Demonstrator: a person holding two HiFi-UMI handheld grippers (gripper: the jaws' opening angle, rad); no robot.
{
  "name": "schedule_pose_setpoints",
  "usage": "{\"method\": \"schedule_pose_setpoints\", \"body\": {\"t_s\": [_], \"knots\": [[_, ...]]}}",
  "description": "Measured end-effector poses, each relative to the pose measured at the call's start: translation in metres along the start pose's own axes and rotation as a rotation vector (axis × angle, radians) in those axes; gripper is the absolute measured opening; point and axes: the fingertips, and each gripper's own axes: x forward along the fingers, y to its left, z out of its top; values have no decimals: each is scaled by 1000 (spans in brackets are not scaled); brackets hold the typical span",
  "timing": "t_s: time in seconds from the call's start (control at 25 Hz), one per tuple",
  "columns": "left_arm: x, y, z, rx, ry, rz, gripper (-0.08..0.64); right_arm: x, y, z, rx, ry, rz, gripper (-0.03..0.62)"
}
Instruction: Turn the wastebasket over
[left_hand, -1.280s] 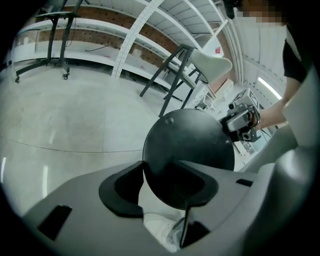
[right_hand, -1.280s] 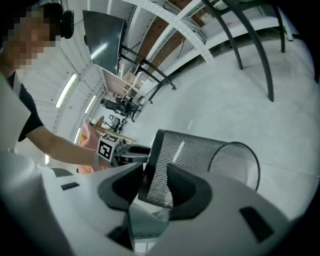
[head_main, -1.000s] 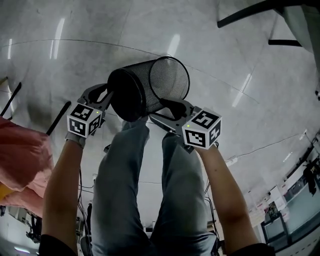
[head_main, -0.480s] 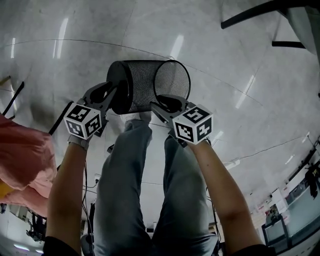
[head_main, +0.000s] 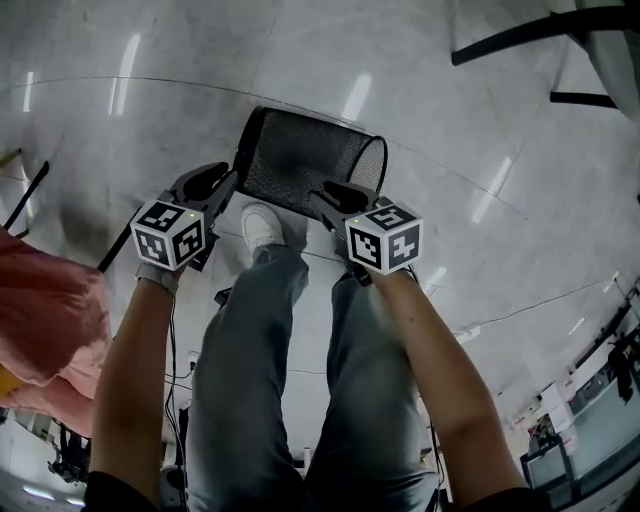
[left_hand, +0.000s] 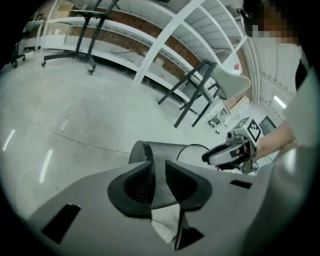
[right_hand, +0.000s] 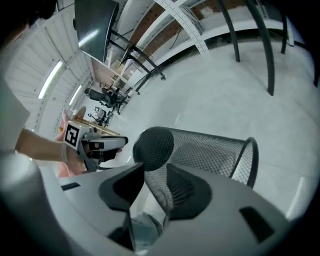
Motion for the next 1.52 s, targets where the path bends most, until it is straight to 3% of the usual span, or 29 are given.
{"method": "schedule_pose_setpoints", "body": {"t_s": [0.32,0.52,0.8,1.2,1.32,1.4,1.52], "knots": [[8,-6,-9,19,53,27,96,-7,-4,1,-16,9,-16,197],[17,-23,-2,64,94,23,170,-49,-18,5,52,-62,-66,224],[43,-46,3,111,125,0,190,-88,-69,-20,132,-82,-165,287],[62,-42,-8,165,206,12,190,-47,-73,-22,275,-112,-5,297],[63,-40,-6,175,194,23,190,-35,-65,-22,254,-76,34,242],[65,-39,-4,169,181,34,190,-32,-67,-21,228,-64,22,162],[65,-40,-5,140,180,45,190,-37,-67,-18,253,-87,46,115]]}}
